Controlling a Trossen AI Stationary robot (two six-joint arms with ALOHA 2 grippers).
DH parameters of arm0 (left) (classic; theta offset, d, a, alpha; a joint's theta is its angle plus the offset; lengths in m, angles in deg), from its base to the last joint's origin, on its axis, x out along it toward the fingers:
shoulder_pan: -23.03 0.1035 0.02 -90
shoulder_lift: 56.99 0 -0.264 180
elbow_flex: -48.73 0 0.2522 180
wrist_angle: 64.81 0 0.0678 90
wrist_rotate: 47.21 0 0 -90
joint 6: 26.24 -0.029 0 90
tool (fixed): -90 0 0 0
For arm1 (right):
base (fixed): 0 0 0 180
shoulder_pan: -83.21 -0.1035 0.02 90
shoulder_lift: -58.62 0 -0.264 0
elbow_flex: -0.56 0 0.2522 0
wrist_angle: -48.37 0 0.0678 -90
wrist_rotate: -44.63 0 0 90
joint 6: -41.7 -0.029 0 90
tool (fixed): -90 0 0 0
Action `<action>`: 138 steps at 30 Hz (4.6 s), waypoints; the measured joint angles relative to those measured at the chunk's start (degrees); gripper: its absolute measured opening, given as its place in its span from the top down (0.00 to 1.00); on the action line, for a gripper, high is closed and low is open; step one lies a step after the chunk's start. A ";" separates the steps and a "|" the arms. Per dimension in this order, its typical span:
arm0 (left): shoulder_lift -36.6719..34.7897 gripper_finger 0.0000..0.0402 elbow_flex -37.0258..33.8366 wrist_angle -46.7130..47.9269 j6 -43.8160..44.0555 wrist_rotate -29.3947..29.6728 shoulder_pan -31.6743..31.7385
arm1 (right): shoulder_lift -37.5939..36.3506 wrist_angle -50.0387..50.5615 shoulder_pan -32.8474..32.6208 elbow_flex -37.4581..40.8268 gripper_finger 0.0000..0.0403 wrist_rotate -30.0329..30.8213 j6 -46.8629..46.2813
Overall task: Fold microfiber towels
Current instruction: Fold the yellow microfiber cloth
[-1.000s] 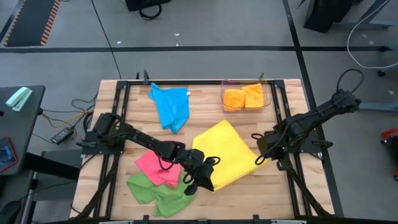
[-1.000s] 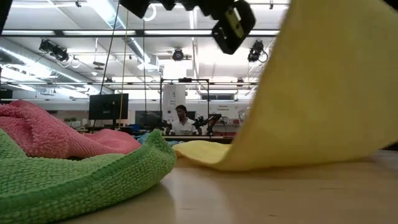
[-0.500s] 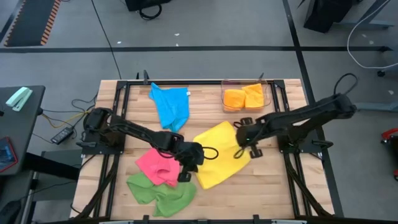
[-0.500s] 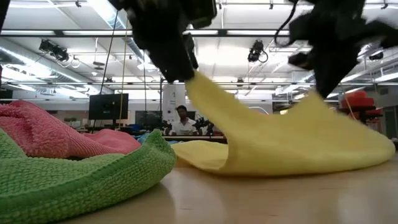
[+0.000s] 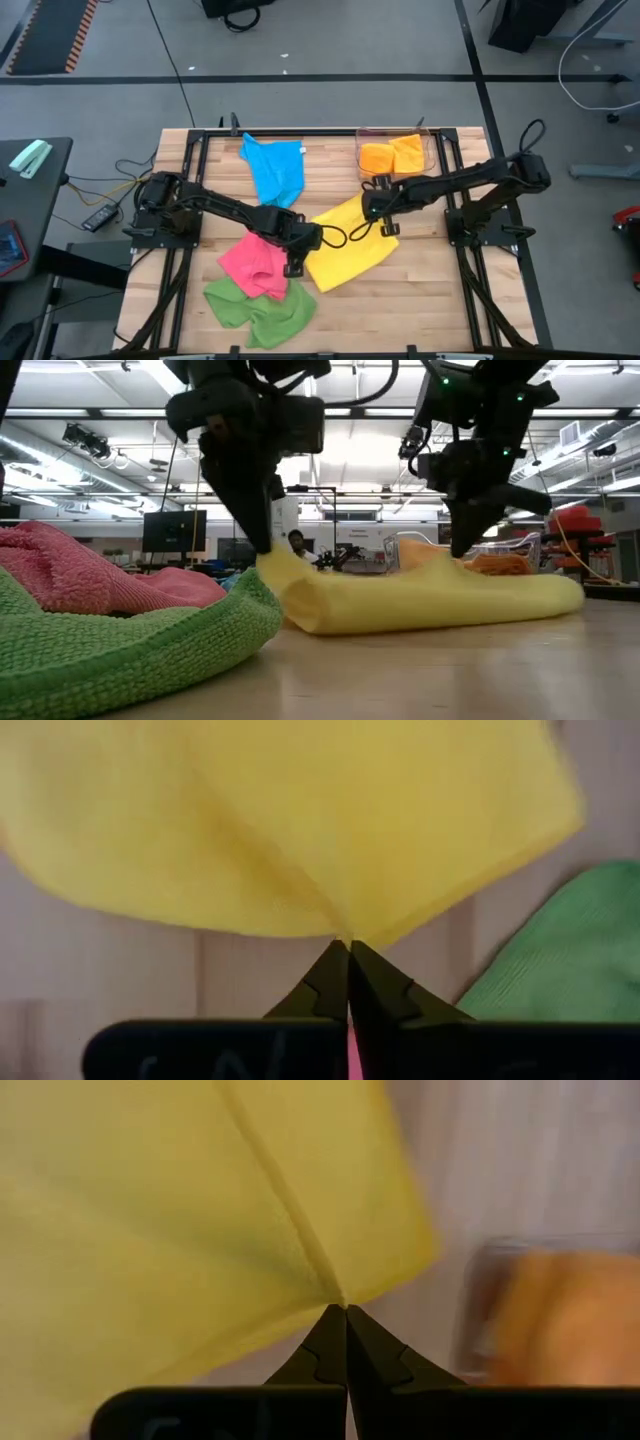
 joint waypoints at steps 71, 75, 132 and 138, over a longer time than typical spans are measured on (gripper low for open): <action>5.71 0.48 1.28 -3.58 -38.01 20.52 -6.77 | -7.73 -5.45 0.20 -1.77 0.59 -5.03 -4.54; 7.24 0.48 1.35 -4.53 -39.54 21.13 -7.14 | -10.58 -5.58 -0.45 -1.77 0.59 -4.87 -5.60; -3.61 0.96 3.69 -12.89 5.88 0.11 -0.66 | 6.55 -38.19 -34.05 -0.14 0.42 18.27 -19.02; -3.58 0.98 3.67 -15.23 7.52 0.17 -0.60 | 9.94 -43.10 -36.71 -0.15 0.41 25.15 -16.88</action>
